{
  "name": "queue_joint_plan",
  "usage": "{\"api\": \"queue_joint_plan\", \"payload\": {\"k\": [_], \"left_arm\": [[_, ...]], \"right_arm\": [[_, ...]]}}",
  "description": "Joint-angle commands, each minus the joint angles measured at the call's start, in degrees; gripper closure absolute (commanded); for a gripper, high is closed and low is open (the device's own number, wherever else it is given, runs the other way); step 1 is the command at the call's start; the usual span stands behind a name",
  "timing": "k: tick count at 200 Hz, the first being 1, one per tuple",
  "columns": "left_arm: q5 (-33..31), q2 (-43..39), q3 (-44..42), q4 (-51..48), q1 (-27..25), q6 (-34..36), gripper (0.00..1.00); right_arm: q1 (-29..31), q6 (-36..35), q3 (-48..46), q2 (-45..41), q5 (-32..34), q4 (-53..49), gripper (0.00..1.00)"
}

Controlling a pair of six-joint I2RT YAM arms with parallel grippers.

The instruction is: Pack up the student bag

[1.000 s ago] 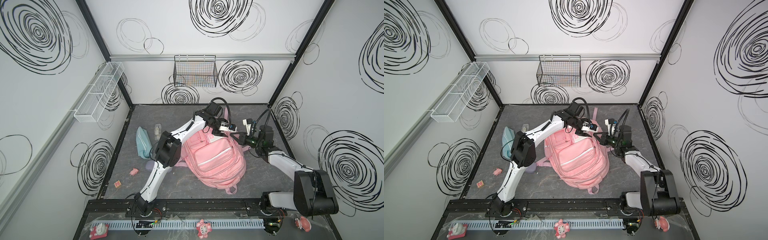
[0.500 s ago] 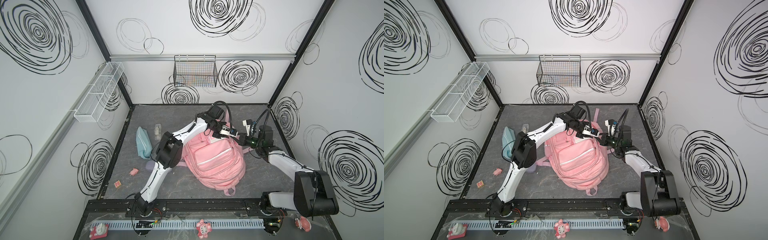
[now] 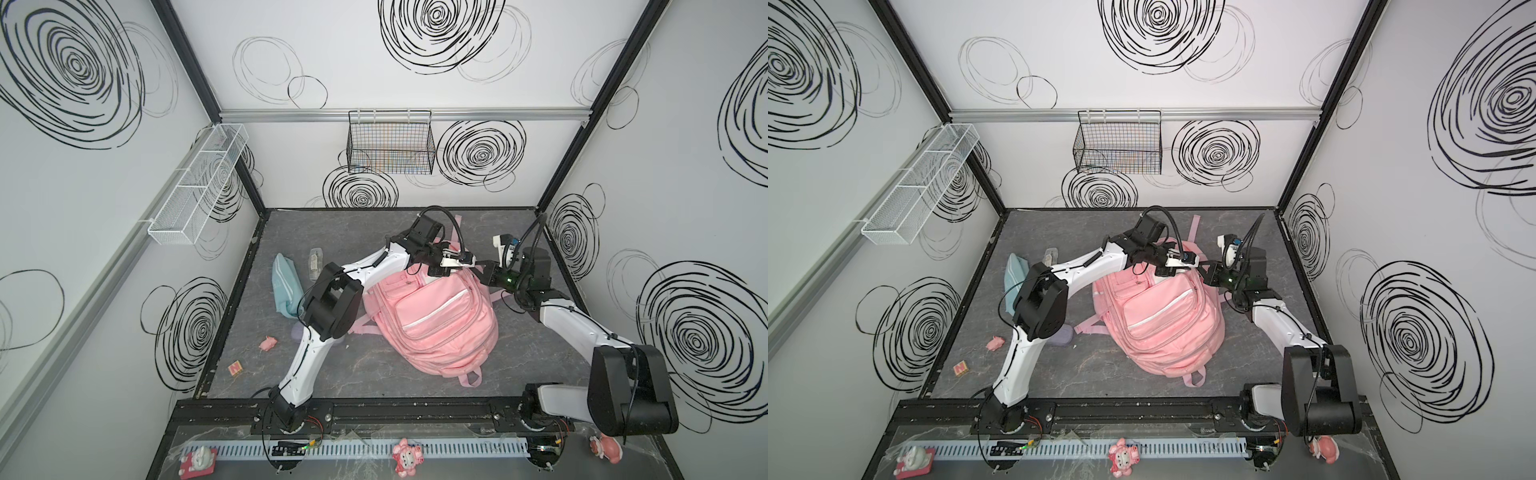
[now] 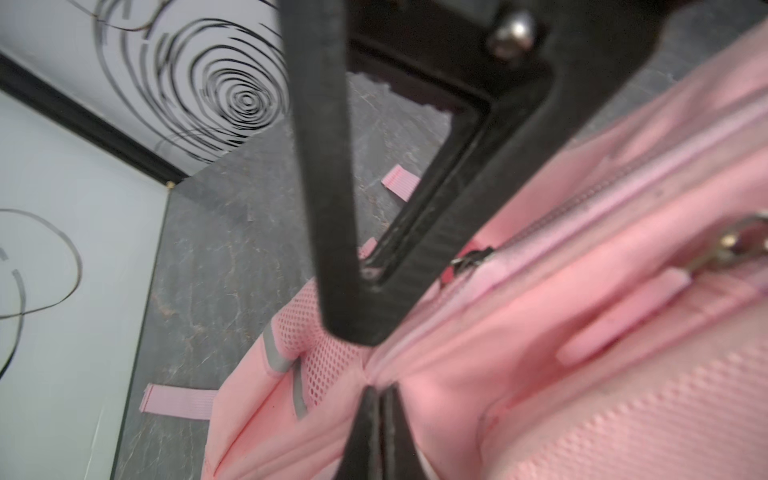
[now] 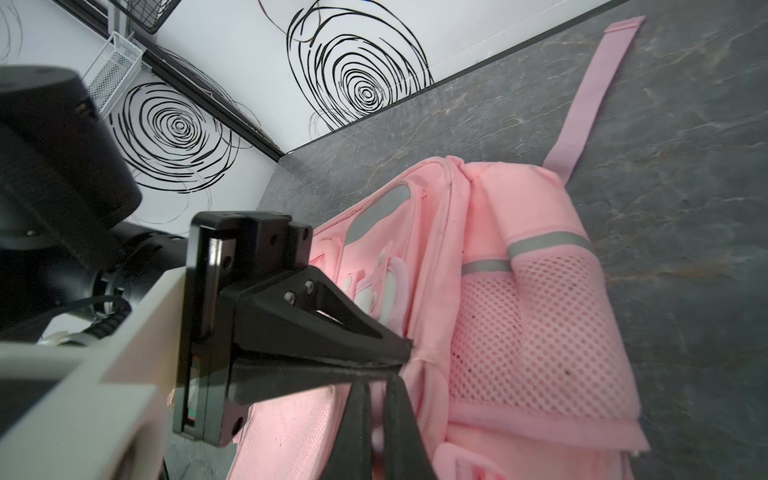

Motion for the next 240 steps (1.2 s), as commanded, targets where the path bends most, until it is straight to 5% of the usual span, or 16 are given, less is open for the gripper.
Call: {"api": "queue_joint_plan", "payload": {"k": [1,32,52,63,70,90,114,200,240], "left_arm": [[-3.81,-5.93,-6.80,19.03,2.62,-14.30,1.00],[-10.49,-8.04,-10.29,23.06,3.74,-18.41,1.00],[-7.36,-8.93,-11.28,21.97,3.76,-14.26,0.99],[-5.75,-8.85,-10.50,20.10,3.44,-11.32,0.56],[-3.99,-8.27,-8.91,17.32,3.20,-9.27,0.40],[2.34,-4.51,0.12,3.33,2.23,-3.36,0.20],[5.96,1.70,12.09,-16.32,0.16,5.96,0.10],[10.59,9.38,25.35,-35.66,1.04,17.13,0.09],[10.29,11.08,26.08,-36.93,-0.32,18.42,0.24]], "right_arm": [[-0.96,1.91,3.33,-3.03,2.36,0.53,1.00],[-1.83,3.92,3.22,-3.01,5.47,-0.96,1.00],[-1.69,4.47,2.69,-3.20,1.81,2.03,1.00],[-1.56,4.75,2.48,-3.42,-0.90,4.35,1.00],[-1.32,4.85,2.28,-3.65,-2.67,6.19,1.00],[-0.43,4.39,1.33,-4.83,-6.61,11.56,1.00],[0.72,1.56,2.51,-5.14,-7.49,13.26,1.00],[1.78,-4.07,5.90,-4.34,-4.65,18.47,1.00],[1.89,-3.32,6.64,-5.79,-5.18,22.09,1.00]]}}
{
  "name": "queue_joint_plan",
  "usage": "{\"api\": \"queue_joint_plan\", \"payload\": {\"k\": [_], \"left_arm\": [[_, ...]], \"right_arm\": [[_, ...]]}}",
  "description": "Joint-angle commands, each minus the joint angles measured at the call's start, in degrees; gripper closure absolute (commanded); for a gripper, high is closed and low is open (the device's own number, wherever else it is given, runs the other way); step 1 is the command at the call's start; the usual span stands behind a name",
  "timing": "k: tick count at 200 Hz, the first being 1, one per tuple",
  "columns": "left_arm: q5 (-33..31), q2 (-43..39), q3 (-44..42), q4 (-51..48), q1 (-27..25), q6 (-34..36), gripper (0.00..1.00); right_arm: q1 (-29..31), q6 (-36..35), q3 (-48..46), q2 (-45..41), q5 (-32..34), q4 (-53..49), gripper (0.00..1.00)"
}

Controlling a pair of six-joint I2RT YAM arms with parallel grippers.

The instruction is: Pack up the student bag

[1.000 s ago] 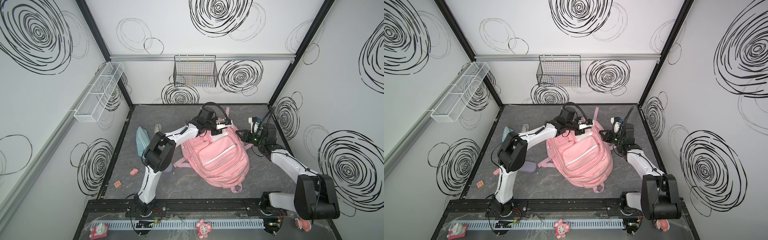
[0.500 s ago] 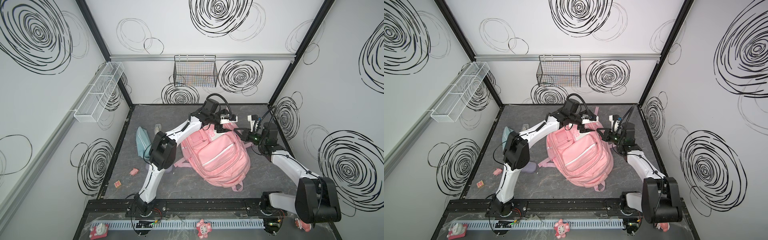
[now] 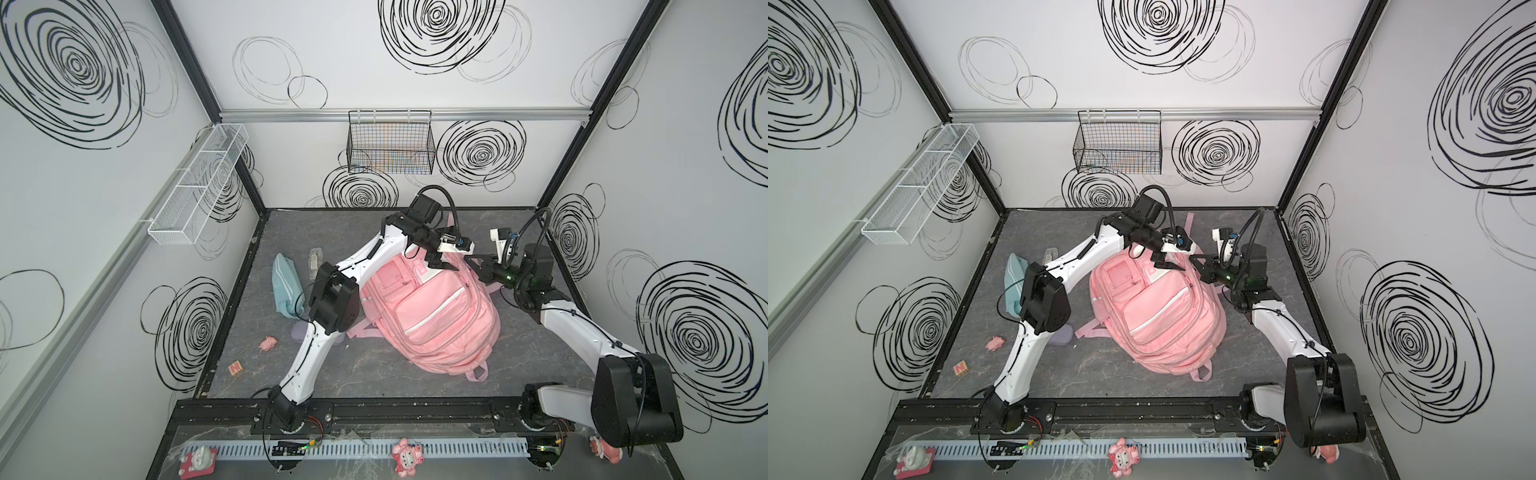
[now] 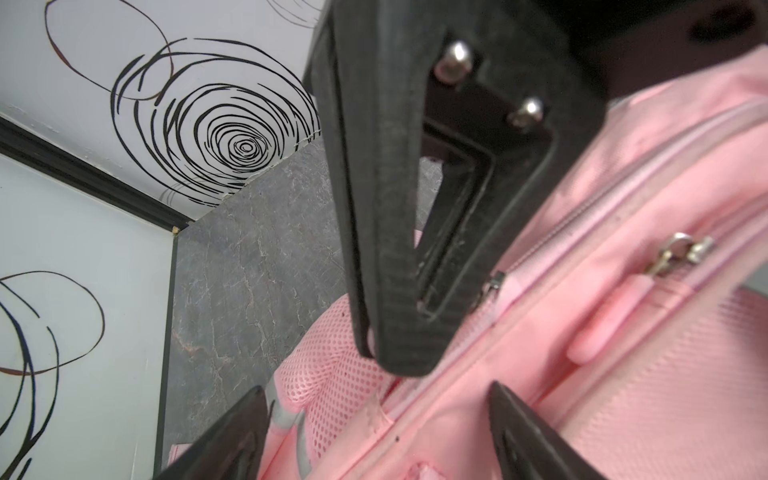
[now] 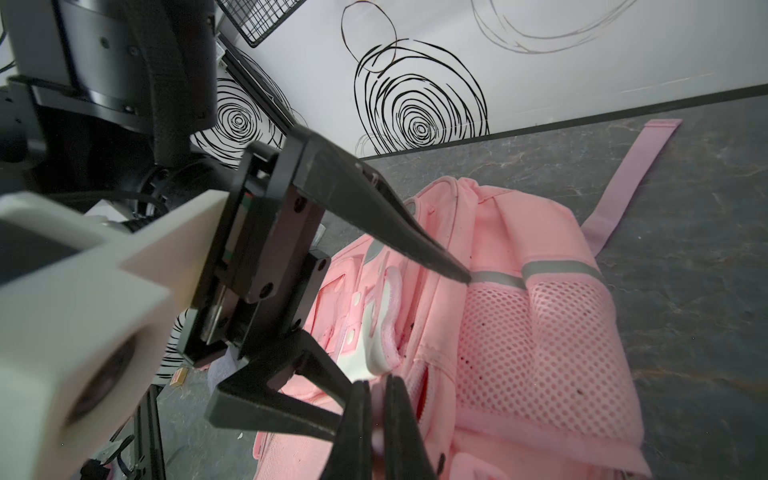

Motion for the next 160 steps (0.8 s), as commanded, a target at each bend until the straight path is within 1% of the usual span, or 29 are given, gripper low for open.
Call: {"api": "queue_joint_plan", "payload": {"k": [1,13,25,31,54,68,71,73,96,110,131,146,160], "left_arm": [[2.34,3.59,0.36,-8.35,-1.92,2.77,0.24],[1.67,4.14,0.32,-8.64,-2.25,2.81,0.33],[0.50,4.26,0.04,-8.53,-2.53,2.84,0.52],[0.14,4.26,-0.13,-8.29,-2.56,2.81,0.60],[0.20,3.92,-0.25,-7.88,-2.15,2.78,0.84],[0.34,3.44,-0.59,-6.36,-1.77,1.96,0.95],[0.31,3.27,-0.70,-5.68,-1.57,1.50,0.96],[0.32,3.11,-0.85,-5.31,-1.52,1.11,1.00],[-0.22,0.55,-4.78,1.77,-0.42,-3.79,1.00],[-0.70,-2.19,-9.29,8.57,0.44,-7.94,1.00],[-2.70,-7.41,-19.30,23.42,2.19,-16.54,1.00],[-3.90,-10.90,-26.26,32.66,3.51,-20.81,1.00],[-5.64,-12.80,-30.47,39.23,4.50,-24.16,1.00]], "right_arm": [[-0.09,0.11,5.92,-3.52,-1.27,15.59,1.00],[-0.08,0.14,6.40,-3.76,-0.83,15.65,1.00],[-0.10,0.03,7.12,-3.63,-0.98,15.44,1.00],[-0.04,0.06,7.47,-3.51,-1.02,15.13,1.00],[-0.08,0.10,7.56,-3.59,-0.01,14.99,1.00],[-0.08,0.41,7.34,-3.92,0.95,15.03,1.00],[-0.08,0.38,7.32,-4.00,1.12,14.99,1.00],[-0.08,0.42,7.34,-4.09,1.31,14.88,1.00],[-0.08,0.24,7.47,-5.01,4.79,11.73,1.00],[-0.11,1.01,7.17,-6.07,11.87,7.04,1.00],[-0.52,4.50,5.12,-8.46,22.30,1.09,1.00],[-0.78,7.14,2.20,-10.75,27.97,-0.98,1.00],[-1.03,9.46,-1.33,-13.43,32.15,-1.36,1.00]]}}
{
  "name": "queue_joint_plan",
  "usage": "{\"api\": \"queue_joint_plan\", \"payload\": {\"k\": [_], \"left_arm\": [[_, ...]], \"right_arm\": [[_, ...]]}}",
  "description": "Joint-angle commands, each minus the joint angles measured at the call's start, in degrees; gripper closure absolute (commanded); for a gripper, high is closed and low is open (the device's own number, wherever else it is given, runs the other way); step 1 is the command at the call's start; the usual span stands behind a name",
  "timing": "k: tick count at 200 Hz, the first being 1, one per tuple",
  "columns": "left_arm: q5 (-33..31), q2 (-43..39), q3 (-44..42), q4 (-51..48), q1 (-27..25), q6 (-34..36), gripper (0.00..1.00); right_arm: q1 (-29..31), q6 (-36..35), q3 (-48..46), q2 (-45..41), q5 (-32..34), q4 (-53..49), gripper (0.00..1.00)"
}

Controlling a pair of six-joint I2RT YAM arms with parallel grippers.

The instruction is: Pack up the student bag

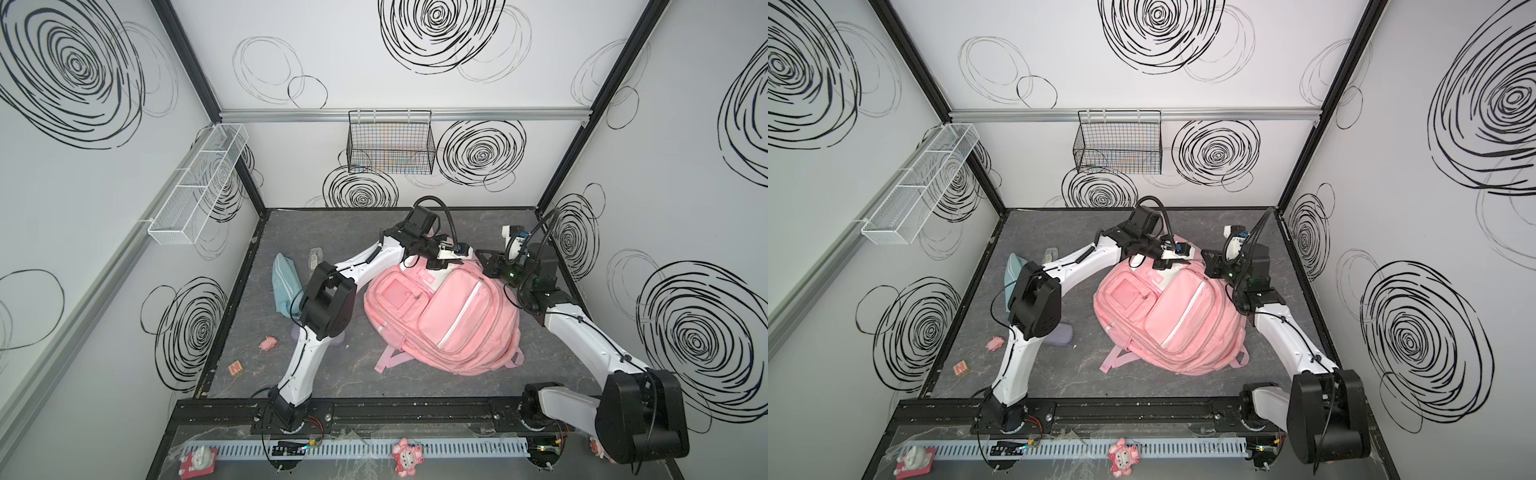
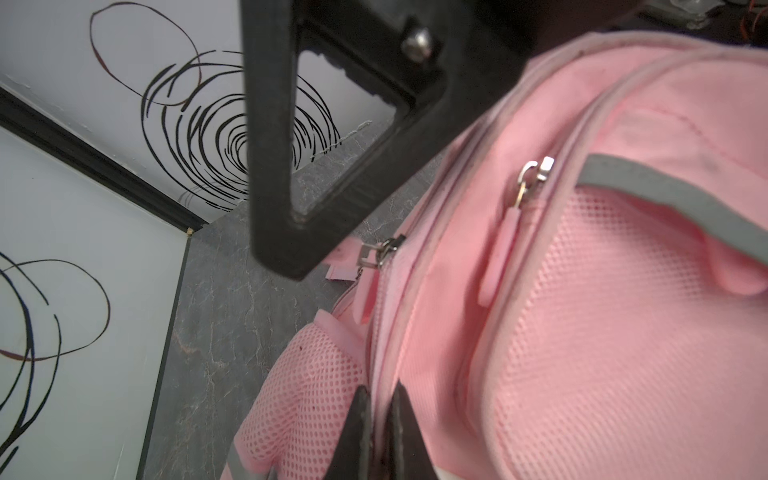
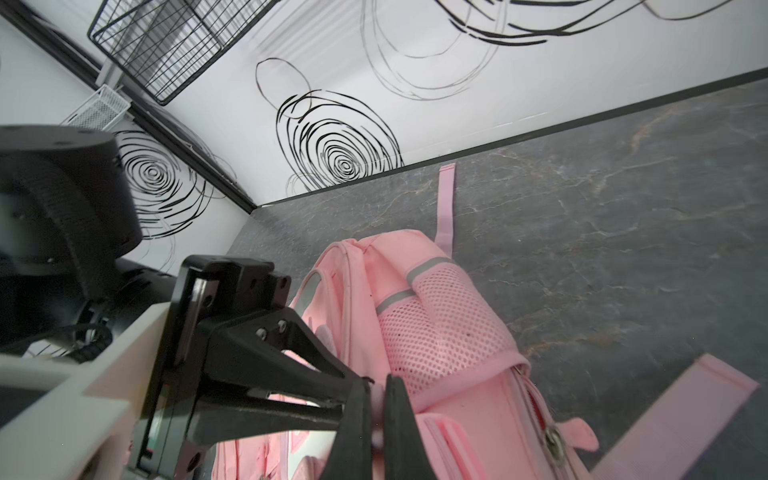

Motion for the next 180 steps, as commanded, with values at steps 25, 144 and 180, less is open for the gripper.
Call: {"api": "queue_joint_plan", "payload": {"k": [25,144,180], "left_arm": [[-9.74,-4.70,-9.12,18.33,5.43,-16.28,1.00],[-32.43,-1.69,-4.69,24.21,10.03,-39.29,1.00],[-36.43,-1.42,-2.69,22.30,10.03,-43.65,1.00]], "right_arm": [[-1.57,8.37,-5.53,-11.77,18.92,3.30,1.00],[-1.66,13.73,-10.19,-17.74,21.09,-4.75,1.00],[-0.20,17.63,-11.55,-17.85,17.87,-3.65,1.00]]}}
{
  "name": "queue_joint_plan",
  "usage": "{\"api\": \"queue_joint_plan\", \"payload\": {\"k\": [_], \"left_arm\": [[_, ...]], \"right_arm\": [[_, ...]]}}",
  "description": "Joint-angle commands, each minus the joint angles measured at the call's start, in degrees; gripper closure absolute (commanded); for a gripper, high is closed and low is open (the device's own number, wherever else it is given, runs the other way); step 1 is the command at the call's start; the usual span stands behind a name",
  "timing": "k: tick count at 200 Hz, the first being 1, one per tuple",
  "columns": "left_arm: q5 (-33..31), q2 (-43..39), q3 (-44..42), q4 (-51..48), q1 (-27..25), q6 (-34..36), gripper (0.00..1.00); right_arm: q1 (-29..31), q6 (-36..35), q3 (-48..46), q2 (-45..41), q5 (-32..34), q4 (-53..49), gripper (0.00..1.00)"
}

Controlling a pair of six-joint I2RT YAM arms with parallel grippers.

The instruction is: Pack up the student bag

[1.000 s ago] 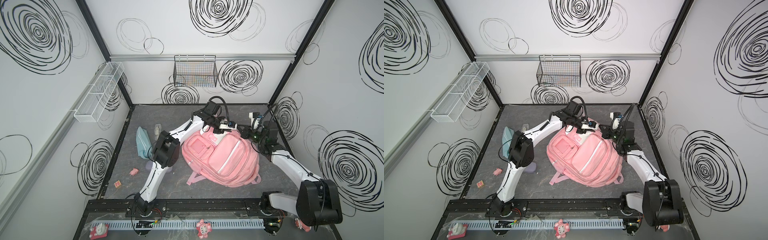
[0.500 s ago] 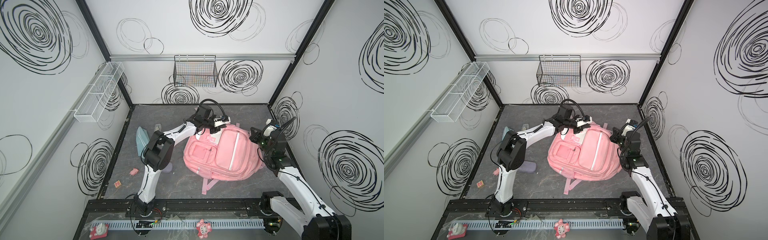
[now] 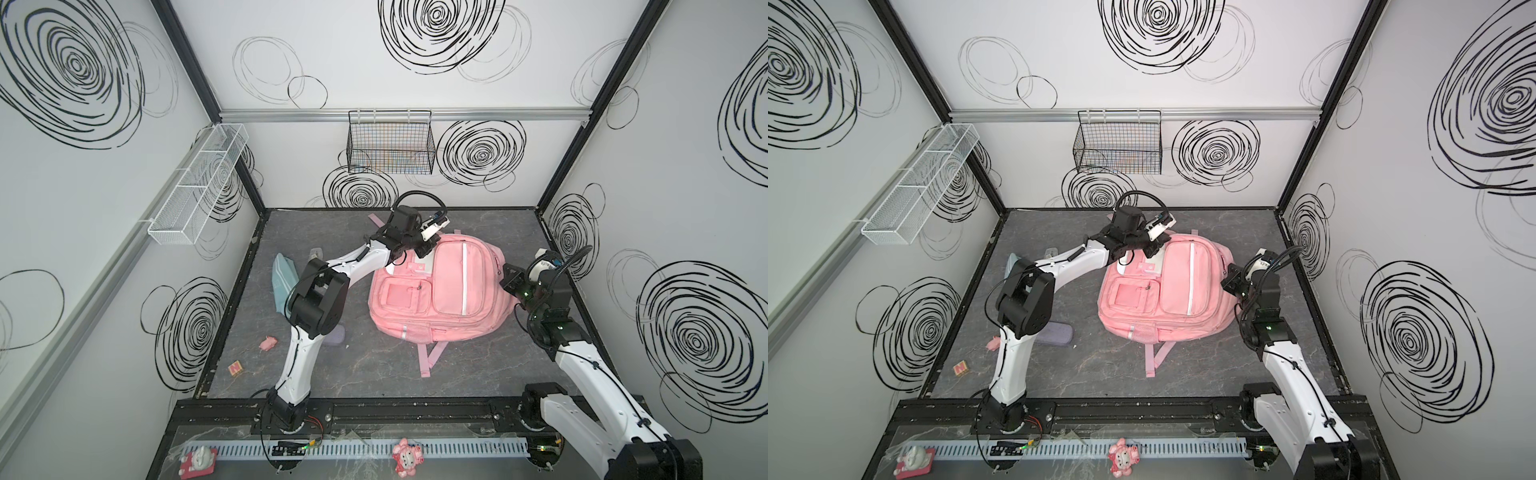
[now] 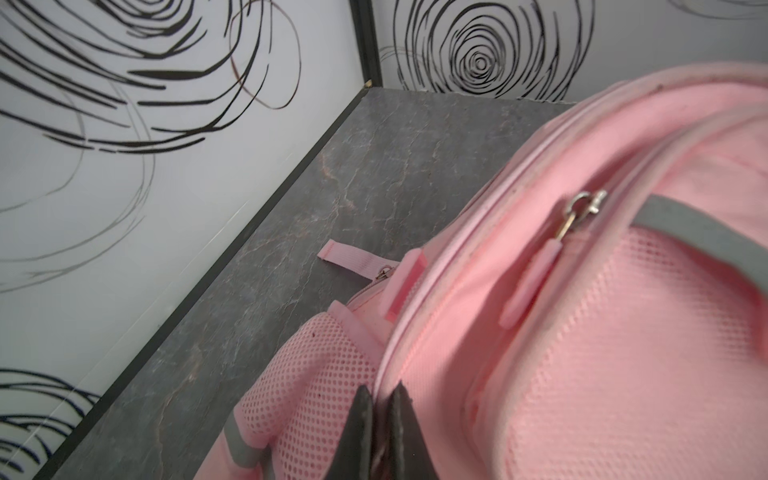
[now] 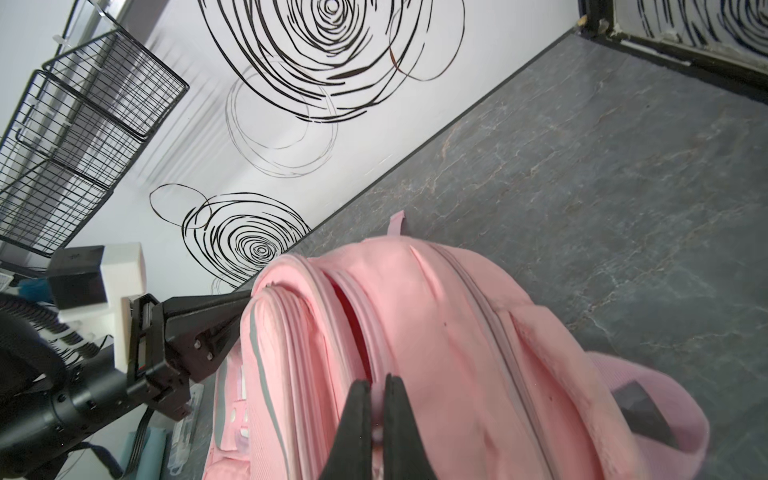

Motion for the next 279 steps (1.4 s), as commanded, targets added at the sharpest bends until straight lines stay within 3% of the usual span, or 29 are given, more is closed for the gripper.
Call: {"api": "queue_joint_plan", "payload": {"k": [1,9,31,43,53,85,104,127,150,162,181,210,279], "left_arm": [[-12.42,-1.01,4.04,6.46,4.94,-7.99,1.00],[-9.92,-1.84,3.57,6.77,4.86,-8.77,0.99],[-0.61,-5.24,1.77,6.49,3.76,-6.99,0.56],[4.89,-7.41,0.65,4.83,2.97,-2.75,0.28],[10.78,-8.73,1.07,0.89,2.41,2.88,0.17],[15.00,-8.31,7.54,-14.46,-1.31,16.60,0.18],[10.64,-4.43,15.21,-25.83,-5.07,18.44,0.19],[4.30,-1.25,20.42,-29.98,-8.29,4.62,0.23],[7.27,-2.39,16.29,-25.33,-8.30,-16.60,0.27],[5.17,-3.76,13.43,-22.28,-8.33,-27.70,0.31],[2.68,-5.03,11.10,-21.62,-8.82,-36.88,0.35],[-0.90,-4.39,9.96,-21.13,-11.21,-41.93,0.34],[0.49,1.35,14.62,-23.67,-14.79,-47.77,0.35]], "right_arm": [[0.62,3.72,-0.62,-1.84,-1.06,1.49,1.00],[1.09,4.39,-0.93,-1.90,-1.50,2.59,1.00],[2.54,5.62,-0.78,-1.15,-2.27,5.08,1.00],[3.21,5.87,-0.16,-0.37,-2.42,5.68,1.00],[3.57,5.99,0.33,0.24,-2.61,6.26,1.00],[4.26,5.77,1.19,1.83,-3.72,8.03,1.00],[4.42,5.69,1.76,1.76,-3.89,8.02,1.00],[4.60,4.76,1.92,1.33,-3.56,8.03,1.00],[4.63,3.95,2.09,0.78,-3.06,7.70,1.00],[4.77,3.46,2.05,0.56,-2.86,7.68,1.00],[5.02,2.99,2.22,0.79,-2.81,7.50,1.00],[6.58,1.95,2.70,0.97,-1.75,7.74,1.00],[9.07,0.64,2.53,0.14,0.21,7.69,1.00]]}}
